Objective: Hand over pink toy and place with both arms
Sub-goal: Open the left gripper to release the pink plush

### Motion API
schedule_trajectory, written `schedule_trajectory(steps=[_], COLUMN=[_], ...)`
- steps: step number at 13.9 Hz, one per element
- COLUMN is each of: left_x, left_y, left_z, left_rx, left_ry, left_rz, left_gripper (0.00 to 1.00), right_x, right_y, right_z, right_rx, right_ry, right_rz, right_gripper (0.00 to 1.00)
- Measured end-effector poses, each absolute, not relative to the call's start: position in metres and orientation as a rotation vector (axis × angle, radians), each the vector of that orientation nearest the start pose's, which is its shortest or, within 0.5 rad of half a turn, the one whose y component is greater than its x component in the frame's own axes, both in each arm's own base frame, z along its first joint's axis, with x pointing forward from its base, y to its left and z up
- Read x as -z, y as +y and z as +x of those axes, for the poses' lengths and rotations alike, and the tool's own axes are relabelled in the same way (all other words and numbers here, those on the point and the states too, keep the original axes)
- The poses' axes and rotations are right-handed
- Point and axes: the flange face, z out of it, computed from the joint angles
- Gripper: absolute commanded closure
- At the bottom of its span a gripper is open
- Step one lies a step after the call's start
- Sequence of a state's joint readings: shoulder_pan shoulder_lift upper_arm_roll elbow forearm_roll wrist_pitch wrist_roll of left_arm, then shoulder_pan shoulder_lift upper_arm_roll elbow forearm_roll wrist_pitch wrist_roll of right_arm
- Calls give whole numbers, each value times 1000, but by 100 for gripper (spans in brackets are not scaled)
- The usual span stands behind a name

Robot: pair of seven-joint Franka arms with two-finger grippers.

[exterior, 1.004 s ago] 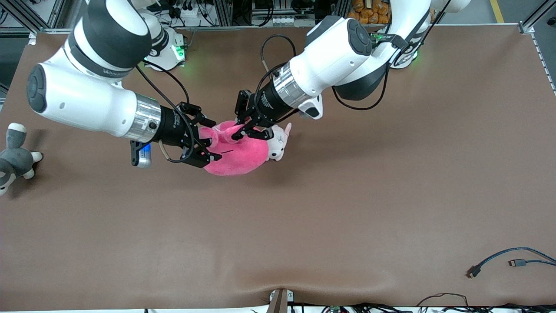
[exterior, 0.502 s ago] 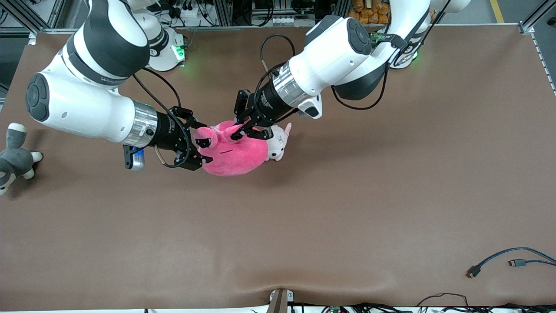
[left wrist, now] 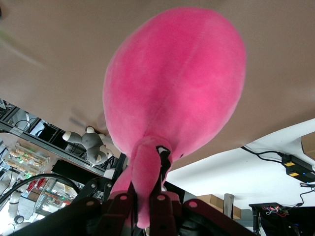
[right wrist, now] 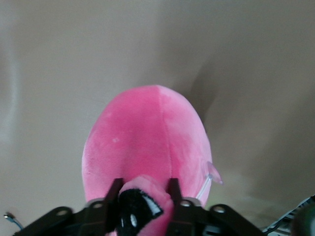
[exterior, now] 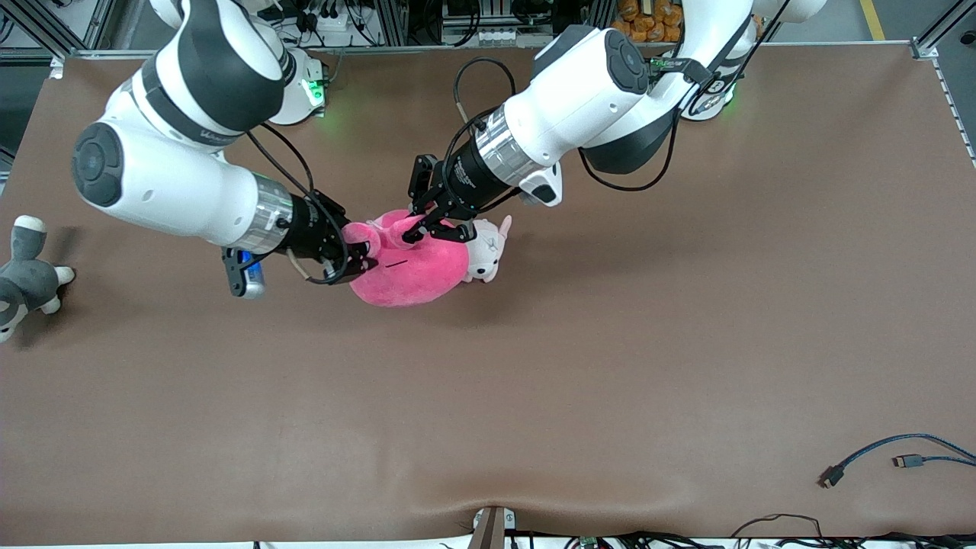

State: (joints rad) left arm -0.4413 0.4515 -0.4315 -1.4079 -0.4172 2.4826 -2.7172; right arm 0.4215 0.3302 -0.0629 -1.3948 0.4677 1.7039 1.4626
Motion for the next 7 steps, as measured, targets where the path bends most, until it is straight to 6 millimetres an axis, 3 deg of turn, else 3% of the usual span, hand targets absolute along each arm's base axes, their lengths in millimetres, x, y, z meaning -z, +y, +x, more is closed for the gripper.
schedule_trajectory(steps=[1,2,4,5,7], left_x=[-538,-538,-538,-538,-541], left_y=[-514,-514,-514,-514,-514], left_z=[520,520,520,520,521], left_rx=[856,856,856,856,855], left_ry=[2226,2226,2226,2226,2219], left_rz=[1140,1140,1140,1140,1135], left_gripper=[98,76,10,0,0], right_x=[-528,-528,-529,-529,-530], right_y=[277,276,276,275,273], right_z=[601,601,601,601,603], right_rx=[-522,-521,-519,-518,-515], right_ry=[1564,1562,1560,1560,1562], right_rz=[-2372,-2373,-2373,-2372,-2370], right_gripper=[100,100,100,100,100])
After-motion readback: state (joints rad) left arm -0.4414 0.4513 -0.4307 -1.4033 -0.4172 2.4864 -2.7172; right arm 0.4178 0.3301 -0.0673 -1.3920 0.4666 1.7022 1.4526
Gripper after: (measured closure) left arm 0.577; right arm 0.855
